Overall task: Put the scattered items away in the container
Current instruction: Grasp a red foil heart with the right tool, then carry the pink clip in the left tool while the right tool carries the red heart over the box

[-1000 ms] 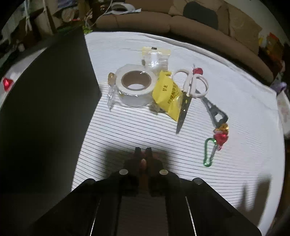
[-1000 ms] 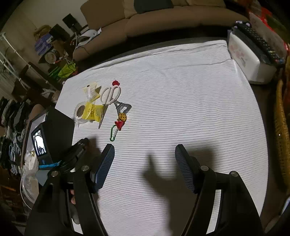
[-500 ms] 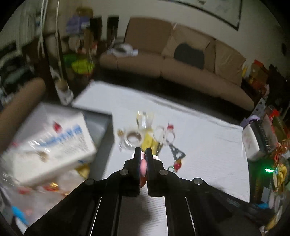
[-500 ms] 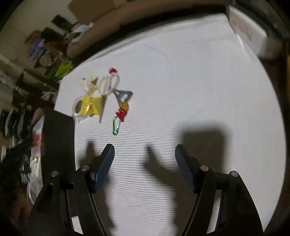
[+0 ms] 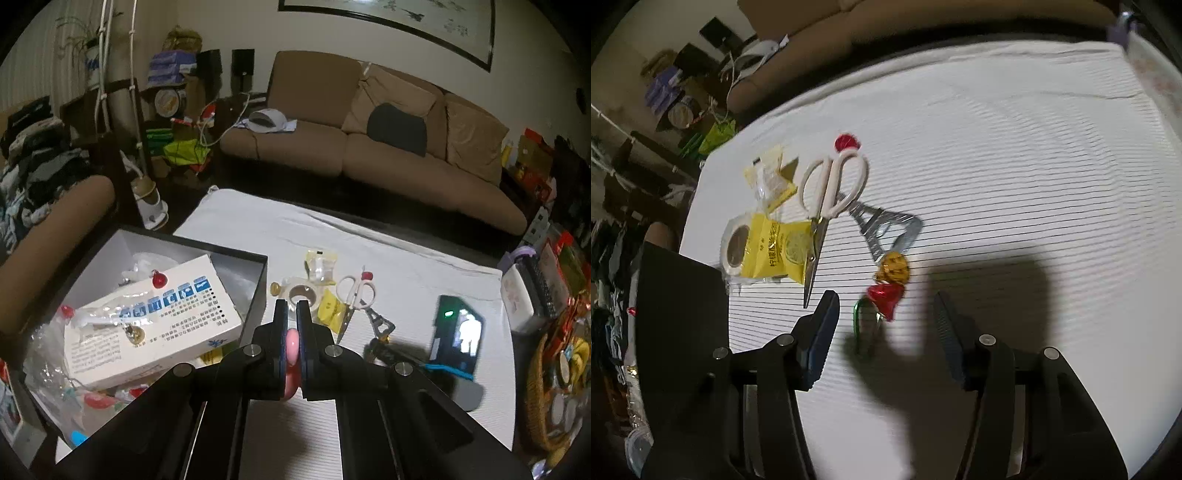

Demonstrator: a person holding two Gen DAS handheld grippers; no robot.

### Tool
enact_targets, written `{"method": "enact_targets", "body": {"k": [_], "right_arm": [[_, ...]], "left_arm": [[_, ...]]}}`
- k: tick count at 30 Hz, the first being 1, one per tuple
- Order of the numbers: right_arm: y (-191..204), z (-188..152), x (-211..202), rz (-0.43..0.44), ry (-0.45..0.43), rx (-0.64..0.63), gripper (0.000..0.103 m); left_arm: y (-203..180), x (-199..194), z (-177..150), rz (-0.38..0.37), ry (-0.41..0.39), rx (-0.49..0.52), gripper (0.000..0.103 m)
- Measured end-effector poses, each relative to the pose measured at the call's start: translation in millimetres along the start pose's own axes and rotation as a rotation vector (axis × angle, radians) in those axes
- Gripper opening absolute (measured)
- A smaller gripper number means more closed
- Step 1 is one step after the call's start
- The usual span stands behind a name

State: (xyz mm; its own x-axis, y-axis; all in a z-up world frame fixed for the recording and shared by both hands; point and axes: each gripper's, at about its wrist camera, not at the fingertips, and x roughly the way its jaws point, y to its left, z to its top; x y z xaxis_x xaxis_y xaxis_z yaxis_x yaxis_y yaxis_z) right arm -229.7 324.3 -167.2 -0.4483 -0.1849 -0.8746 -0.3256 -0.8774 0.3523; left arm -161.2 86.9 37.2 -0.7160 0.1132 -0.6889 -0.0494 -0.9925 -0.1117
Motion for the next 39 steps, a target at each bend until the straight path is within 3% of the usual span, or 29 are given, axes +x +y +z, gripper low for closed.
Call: {"method": "enact_targets", "body": {"k": [2,9,20,31,35,39], "right_arm": [[4,-2,6,-0.021,-0.027,-0.043,0.021],[6,-4,-26,0.075,-0.054,-0.032,0.021],[38,-22,-139,0.087,-0.206,-0.15,0.021],[89,-79,-254,0.068,-0.381,-0.389,0.021],[103,-88,-274,0.061,-0.434,-0.44,0.021],[115,-85,-265,0.062,-0.439,-0.478,0.021]], "left_arm": [[-1,-1,-1,-0.002,0.0,0.009,0.004],[2,-9,0,0.014,-0.024,0.016,0.004],[10,-41,-2,0.079,-0.106,0.04,0.004],[41,-71,-3,0.088,-0.163,0.025,0.004],[61,-77,-1,0.075,-0.175,-0.008,0.004],[79,-77,-1,0.089,-0.171,-0.016,0.004]]}}
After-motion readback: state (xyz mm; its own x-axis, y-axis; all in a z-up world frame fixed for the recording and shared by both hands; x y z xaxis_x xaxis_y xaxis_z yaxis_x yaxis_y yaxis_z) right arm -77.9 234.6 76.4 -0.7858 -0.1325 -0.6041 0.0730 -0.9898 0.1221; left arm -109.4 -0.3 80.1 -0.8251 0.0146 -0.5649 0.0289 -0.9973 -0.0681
